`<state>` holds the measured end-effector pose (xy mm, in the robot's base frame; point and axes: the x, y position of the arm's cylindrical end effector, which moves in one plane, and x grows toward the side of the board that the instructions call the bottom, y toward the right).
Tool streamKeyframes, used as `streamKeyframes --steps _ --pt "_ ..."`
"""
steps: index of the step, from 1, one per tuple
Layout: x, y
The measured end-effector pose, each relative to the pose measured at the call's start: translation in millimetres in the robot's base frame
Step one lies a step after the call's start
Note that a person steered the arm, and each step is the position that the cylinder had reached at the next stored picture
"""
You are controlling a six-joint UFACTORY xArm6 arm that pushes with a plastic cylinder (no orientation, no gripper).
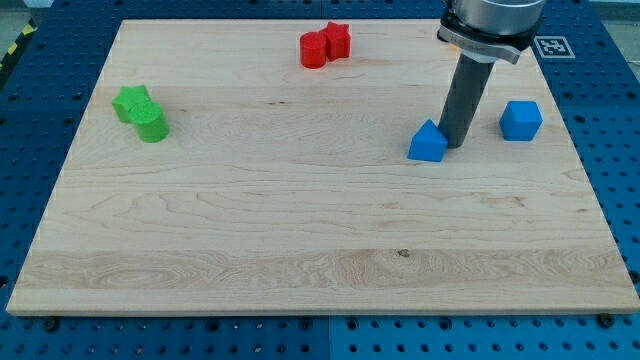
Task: Slide the blue cube closer to the blue triangle
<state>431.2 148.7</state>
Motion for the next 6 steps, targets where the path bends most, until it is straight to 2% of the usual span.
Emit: streamKeyframes --steps 4,6 --pt "1.5 11.1" --pt "52.6 60.1"
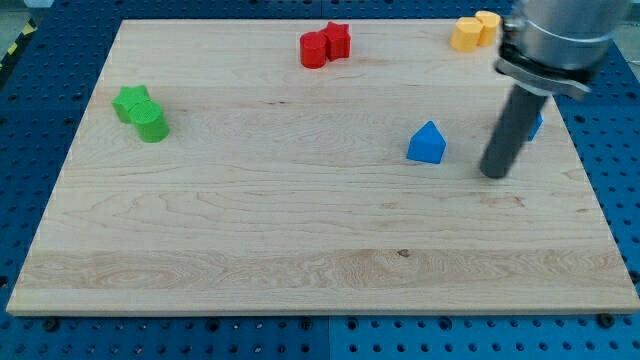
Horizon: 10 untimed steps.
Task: Slide the blue cube closer to the blue triangle
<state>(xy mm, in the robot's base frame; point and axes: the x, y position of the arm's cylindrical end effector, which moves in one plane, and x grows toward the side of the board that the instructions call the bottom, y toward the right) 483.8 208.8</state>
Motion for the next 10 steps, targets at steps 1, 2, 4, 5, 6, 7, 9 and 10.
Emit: streamKeyframes --steps 1,2,4,5,6,7,9,10 --pt "23.8 51.2" --pt "23.8 109.7" --pt "-27.3 128.9" --pt "-58.9 106.4" --pt "-91.3 60.6" --pt "-88.2 26.8" --pt "-114.8 -23.0" --pt "-68.4 -1.1"
